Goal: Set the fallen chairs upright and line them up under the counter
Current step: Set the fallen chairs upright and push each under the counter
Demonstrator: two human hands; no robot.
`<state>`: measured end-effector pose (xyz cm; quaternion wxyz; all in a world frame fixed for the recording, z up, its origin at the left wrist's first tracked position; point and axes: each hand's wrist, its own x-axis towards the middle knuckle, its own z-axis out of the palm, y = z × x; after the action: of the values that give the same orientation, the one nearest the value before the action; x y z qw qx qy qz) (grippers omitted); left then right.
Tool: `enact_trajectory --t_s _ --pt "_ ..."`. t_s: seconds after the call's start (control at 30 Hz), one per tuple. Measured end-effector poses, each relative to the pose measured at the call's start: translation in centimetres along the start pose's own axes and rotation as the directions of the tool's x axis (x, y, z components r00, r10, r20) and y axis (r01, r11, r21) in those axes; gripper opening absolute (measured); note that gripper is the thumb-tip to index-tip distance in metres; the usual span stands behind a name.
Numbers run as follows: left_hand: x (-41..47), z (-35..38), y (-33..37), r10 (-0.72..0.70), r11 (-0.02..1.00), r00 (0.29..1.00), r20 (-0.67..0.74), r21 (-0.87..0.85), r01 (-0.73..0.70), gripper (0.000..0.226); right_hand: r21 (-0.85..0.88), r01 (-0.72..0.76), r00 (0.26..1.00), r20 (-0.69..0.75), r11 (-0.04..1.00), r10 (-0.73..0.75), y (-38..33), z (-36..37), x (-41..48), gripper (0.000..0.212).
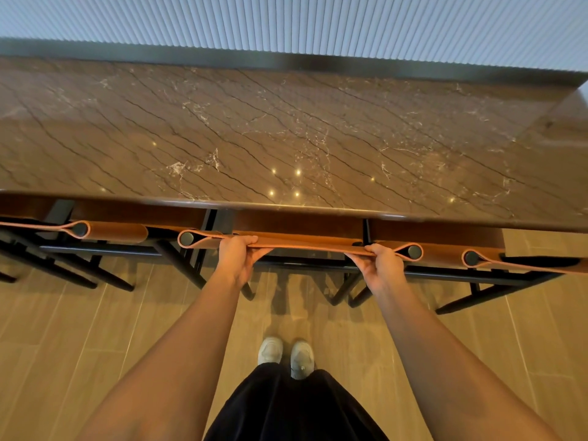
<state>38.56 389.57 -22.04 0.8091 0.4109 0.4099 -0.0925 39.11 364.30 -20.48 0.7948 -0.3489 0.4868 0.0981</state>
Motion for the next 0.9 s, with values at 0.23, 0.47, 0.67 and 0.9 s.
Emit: enact_trajectory --t_s 0.23,0.47,0.67,0.9 --pt "-0.8 -1.0 0.4 -0.072 0.997 0.995 0.075 0.045 0.069 0.027 -0.168 0.025 0.993 0.119 0.985 -0.005 0.1 -1.8 -0.2 0.019" --pt "-3.1 -1.4 -0.9 -0.017 0.995 0.989 0.148 0.097 0.002 0.031 -0.202 0.017 0.979 0.203 0.979 0.025 0.4 -3.9 -2.1 0.041" --pt "-6.0 -1.2 -1.8 -0.012 0.998 0.972 0.233 0.070 -0.004 0.059 -0.199 0.138 0.953 0.293 0.970 -0.075 1.3 -6.3 -5.3 0.055" --pt "-10.3 -3.1 -3.1 -0.068 0.978 0.931 0.360 0.209 -0.010 0.060 -0.093 0.289 0.940 0.216 0.953 -0.264 4.0 -10.8 -11.1 0.047"
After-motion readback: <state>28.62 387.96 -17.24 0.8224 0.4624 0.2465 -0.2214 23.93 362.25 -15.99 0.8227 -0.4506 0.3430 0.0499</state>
